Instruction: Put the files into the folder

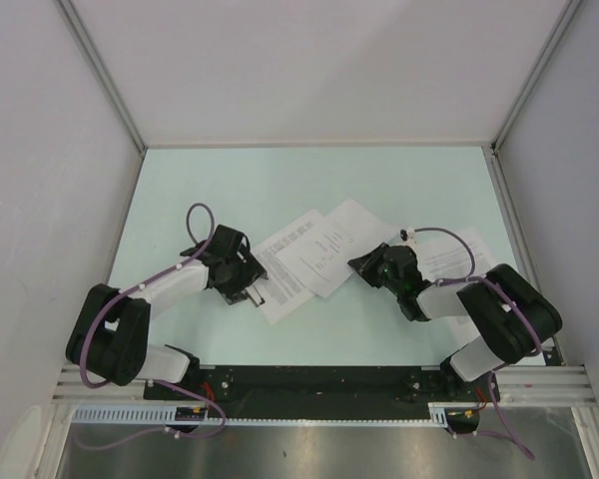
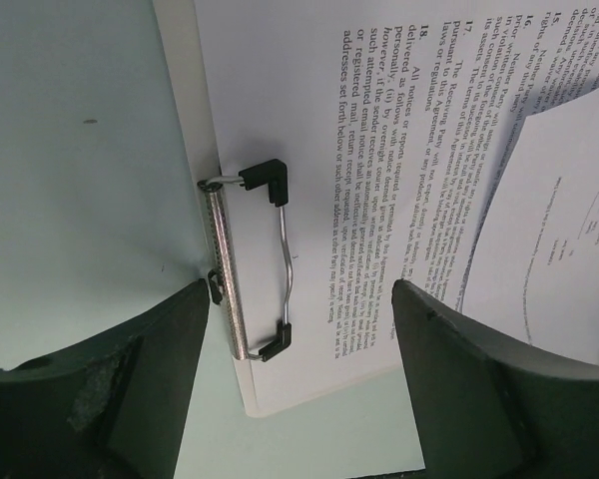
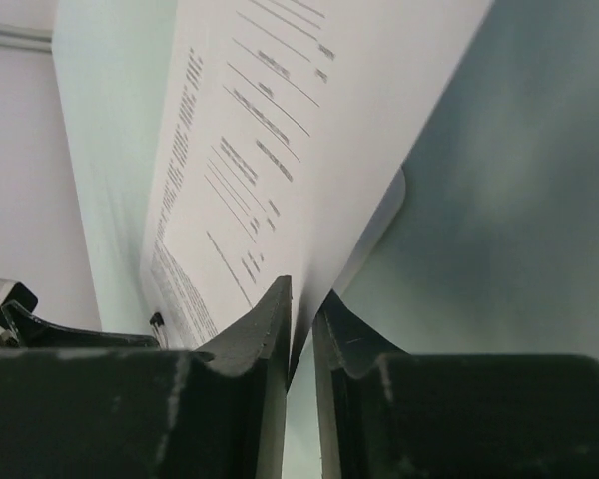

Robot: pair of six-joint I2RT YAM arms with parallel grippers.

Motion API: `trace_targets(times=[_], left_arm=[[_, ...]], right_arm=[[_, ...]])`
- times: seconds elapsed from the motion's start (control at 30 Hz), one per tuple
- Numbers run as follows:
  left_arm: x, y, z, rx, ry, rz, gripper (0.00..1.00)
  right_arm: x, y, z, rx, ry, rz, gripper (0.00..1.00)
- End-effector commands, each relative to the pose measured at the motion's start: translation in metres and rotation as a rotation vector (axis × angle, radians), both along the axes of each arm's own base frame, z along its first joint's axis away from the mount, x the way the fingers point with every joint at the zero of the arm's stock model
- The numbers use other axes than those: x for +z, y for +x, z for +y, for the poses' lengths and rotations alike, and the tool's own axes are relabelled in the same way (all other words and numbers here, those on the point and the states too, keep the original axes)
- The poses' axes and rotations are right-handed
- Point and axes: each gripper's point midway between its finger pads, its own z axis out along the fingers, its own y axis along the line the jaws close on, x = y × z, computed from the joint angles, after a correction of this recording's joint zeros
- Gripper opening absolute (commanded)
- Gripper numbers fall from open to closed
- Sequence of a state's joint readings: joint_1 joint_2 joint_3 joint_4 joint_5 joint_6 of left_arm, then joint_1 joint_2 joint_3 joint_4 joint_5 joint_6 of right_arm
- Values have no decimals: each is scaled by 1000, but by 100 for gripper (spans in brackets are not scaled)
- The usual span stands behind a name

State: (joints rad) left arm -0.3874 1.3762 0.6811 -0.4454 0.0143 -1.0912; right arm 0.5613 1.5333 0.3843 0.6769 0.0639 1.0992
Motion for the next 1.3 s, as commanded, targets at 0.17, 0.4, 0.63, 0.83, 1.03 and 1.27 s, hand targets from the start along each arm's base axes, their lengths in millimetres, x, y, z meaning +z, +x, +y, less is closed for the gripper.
trace_targets(times=[0.17, 0.4, 0.63, 0.83, 1.03, 1.27], left_arm=[[2, -1, 1, 23, -20, -12, 81], [2, -8, 6, 61, -9, 12, 84], [-5, -9, 14, 83, 38, 41, 80], [-12, -9, 21, 91, 92, 69, 72], [-19, -3, 24, 82, 144, 91, 64], [-29, -5, 29, 63, 217, 128, 63]], right_arm=[[2, -4, 22, 76, 54, 12, 0], [1, 2, 25, 39, 65, -25, 0], [9, 8, 28, 0, 97, -63, 0], [12, 8, 30, -9, 103, -73, 0], [10, 7, 32, 0, 106, -71, 0], [14, 9, 34, 11, 109, -86, 0]])
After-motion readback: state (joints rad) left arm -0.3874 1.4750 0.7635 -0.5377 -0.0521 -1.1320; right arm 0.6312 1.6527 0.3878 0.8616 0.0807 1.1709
